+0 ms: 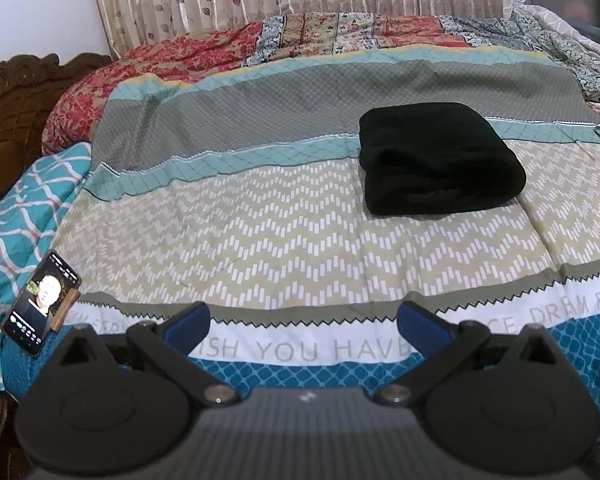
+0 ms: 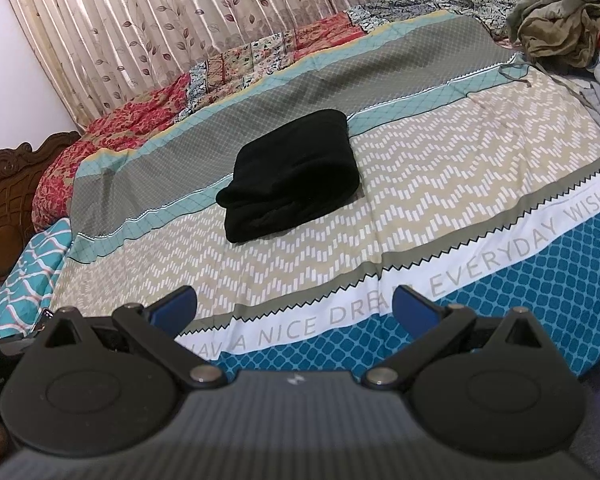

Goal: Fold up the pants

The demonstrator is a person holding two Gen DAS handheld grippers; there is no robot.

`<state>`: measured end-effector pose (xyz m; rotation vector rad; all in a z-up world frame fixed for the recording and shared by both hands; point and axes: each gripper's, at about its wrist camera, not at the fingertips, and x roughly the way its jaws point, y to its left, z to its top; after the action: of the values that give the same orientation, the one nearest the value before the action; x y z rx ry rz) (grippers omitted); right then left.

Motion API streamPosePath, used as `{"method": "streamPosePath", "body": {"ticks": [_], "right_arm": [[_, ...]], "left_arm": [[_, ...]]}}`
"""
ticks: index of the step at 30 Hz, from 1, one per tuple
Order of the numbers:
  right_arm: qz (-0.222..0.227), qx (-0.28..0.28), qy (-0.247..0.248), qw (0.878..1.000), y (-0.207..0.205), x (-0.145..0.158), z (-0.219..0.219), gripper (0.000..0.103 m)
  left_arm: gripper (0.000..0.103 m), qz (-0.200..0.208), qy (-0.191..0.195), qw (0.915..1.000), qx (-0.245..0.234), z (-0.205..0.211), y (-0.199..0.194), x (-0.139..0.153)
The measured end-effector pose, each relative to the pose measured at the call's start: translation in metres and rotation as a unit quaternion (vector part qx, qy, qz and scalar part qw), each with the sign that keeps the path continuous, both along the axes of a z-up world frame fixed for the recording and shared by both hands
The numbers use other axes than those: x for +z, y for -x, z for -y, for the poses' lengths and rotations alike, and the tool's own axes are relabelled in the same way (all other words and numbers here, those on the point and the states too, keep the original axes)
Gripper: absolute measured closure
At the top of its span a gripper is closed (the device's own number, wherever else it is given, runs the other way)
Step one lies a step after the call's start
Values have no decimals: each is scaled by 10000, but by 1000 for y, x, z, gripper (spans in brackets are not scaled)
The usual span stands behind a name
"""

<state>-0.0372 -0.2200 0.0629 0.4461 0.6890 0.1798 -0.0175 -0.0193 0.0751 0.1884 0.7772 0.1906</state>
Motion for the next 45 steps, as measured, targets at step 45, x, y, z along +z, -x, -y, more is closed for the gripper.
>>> {"method": "streamPosePath", "body": {"ticks": [45], "right_arm": [[-47, -60, -32, 10000, 3, 0, -3, 0]], "left_arm": [[0, 272, -497, 9984, -44, 3, 3, 1]]}}
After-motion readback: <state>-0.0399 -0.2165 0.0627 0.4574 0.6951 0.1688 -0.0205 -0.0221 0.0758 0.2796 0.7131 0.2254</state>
